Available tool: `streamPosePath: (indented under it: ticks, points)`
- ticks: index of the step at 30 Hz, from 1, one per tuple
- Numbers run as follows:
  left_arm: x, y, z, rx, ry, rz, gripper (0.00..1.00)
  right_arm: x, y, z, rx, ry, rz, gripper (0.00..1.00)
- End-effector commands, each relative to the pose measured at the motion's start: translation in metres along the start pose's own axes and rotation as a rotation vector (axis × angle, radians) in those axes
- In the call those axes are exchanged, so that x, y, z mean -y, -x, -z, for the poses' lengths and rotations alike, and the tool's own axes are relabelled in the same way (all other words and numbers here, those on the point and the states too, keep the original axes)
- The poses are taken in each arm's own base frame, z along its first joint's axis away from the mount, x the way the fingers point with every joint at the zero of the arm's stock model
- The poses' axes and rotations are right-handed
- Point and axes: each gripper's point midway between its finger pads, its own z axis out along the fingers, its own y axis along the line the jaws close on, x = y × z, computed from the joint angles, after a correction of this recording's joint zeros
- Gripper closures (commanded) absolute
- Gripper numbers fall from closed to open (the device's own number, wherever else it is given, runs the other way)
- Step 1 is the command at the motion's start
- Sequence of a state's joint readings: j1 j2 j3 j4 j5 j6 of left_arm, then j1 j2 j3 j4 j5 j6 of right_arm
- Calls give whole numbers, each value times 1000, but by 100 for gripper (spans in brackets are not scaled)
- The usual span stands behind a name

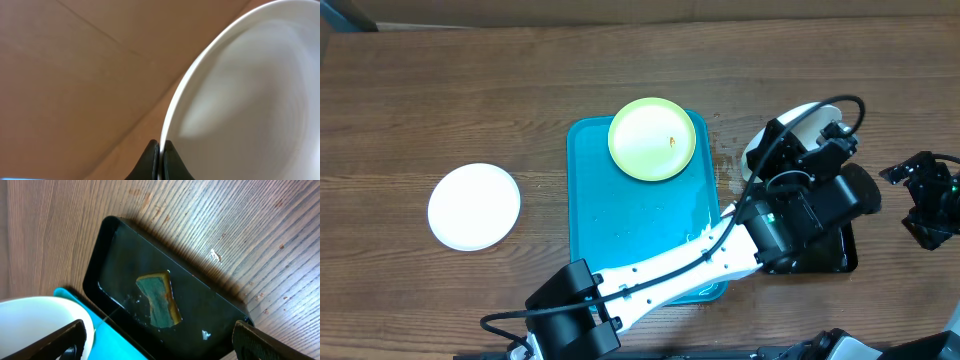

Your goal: Clean dirty plates on tray and stack at the side

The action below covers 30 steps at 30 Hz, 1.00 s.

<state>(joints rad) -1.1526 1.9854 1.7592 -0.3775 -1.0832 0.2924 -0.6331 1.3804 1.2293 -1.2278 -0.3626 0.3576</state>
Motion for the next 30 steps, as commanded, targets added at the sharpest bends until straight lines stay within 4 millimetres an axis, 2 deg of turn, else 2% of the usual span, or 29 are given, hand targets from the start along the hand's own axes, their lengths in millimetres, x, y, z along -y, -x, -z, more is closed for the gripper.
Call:
streamPosePath:
  ticks: [1, 20, 25, 28, 30]
  points:
    - [-12, 5, 5, -4, 70, -46, 96, -4, 0, 2, 5, 11, 20, 5]
    - [-14, 5, 6, -5, 79, -39, 96, -4, 0, 2, 5, 11, 20, 5]
    - [2, 2, 6, 0, -7, 8, 96, -4, 0, 2, 5, 11, 20, 5]
    - [-17, 3, 5, -7, 92, 75, 96, -3, -1, 2, 2, 10, 19, 5]
    - [-7, 4, 5, 2, 36, 103, 96, -4, 0, 2, 4, 11, 19, 5]
